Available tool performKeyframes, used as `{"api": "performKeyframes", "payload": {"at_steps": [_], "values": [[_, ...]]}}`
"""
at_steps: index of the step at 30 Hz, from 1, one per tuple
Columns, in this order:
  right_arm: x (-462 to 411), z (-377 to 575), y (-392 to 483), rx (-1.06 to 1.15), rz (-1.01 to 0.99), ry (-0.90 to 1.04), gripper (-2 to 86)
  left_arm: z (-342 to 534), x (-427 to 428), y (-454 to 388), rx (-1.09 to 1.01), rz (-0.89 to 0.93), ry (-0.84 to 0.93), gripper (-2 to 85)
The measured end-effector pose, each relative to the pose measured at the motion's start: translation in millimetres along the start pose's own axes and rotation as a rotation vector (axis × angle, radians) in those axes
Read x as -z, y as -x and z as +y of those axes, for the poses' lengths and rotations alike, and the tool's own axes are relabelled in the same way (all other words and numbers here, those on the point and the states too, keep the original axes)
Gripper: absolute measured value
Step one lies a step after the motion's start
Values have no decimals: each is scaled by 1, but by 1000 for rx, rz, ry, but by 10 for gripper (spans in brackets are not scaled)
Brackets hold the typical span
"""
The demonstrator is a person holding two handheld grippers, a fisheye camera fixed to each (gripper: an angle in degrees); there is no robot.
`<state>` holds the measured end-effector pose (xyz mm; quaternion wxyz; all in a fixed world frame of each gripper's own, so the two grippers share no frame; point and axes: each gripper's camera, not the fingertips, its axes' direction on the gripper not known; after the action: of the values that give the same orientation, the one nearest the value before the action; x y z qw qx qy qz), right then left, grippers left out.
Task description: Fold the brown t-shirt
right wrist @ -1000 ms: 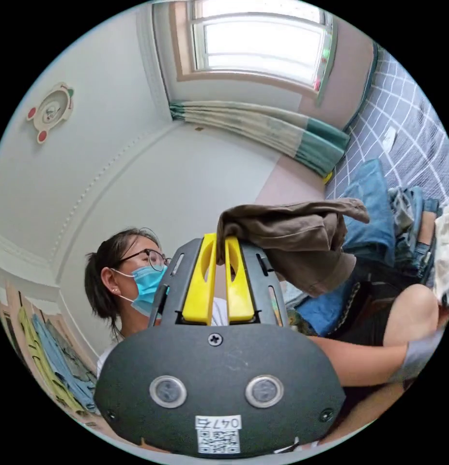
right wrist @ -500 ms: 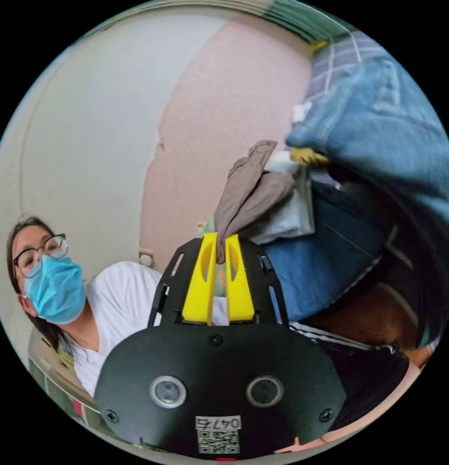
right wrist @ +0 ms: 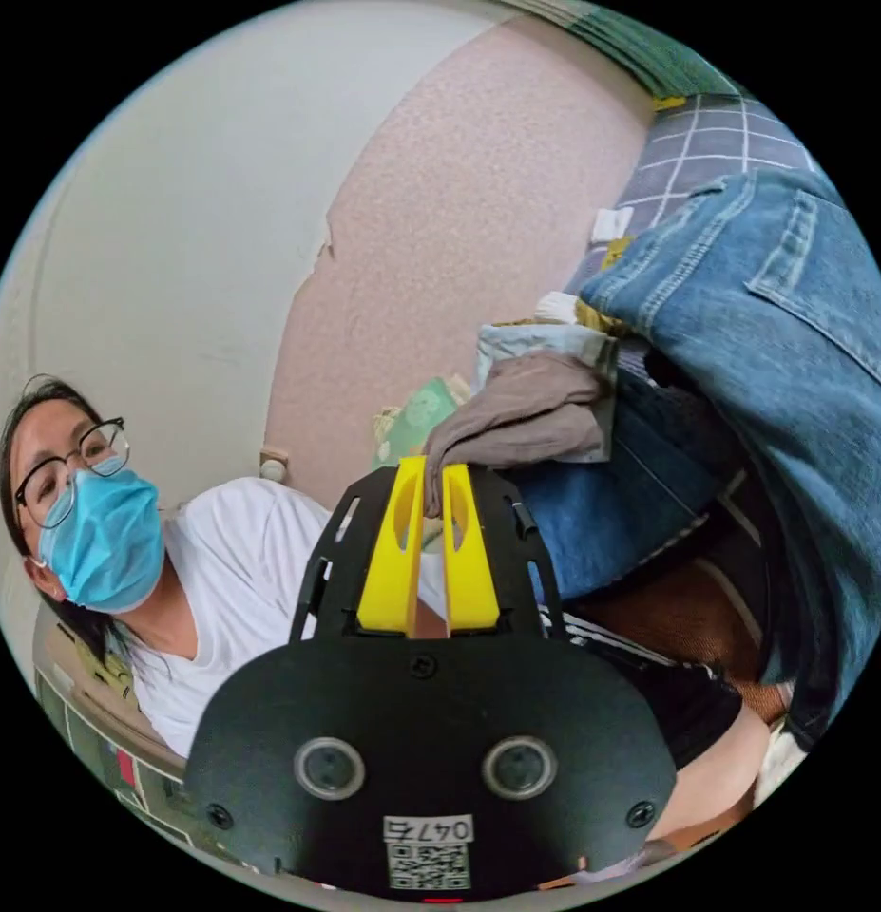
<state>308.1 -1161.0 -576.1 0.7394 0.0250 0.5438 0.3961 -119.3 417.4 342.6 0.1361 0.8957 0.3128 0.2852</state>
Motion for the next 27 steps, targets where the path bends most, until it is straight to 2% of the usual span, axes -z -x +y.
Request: {"api": "performKeyframes", "payload": {"at_steps": [3, 7, 10, 12, 17, 19, 21, 23, 25, 27], "values": [[-10, -1, -25, -144, 143, 97, 21, -1, -13, -7, 7, -5, 16, -10], [-16, -2, -30, -210, 328, 162, 82, -3, -32, -20, 1, -20, 48, -10], [-5, -8, -14, -213, 563, 157, 102, -3, -45, -30, 5, -25, 52, -10], [9, -12, 7, -173, 612, 89, 98, -4, -56, -37, 15, -20, 55, -10], [48, -1, 56, -9, 519, -104, 44, -4, -77, -55, 17, -5, 53, -10], [77, 19, 79, 23, 609, -252, 24, -4, -84, -65, 2, 1, 37, -10], [123, 58, 105, -28, 798, -491, 7, -4, -95, -84, -55, 5, 29, -10], [148, 86, 116, -96, 930, -616, 5, -7, -113, -104, -113, -29, 59, -10], [162, 103, 114, -184, 1009, -636, 10, -10, -138, -125, -163, -120, 107, -10], [167, 105, 89, -315, 1015, -520, 18, -13, -184, -149, -216, -206, 210, -10]]}}
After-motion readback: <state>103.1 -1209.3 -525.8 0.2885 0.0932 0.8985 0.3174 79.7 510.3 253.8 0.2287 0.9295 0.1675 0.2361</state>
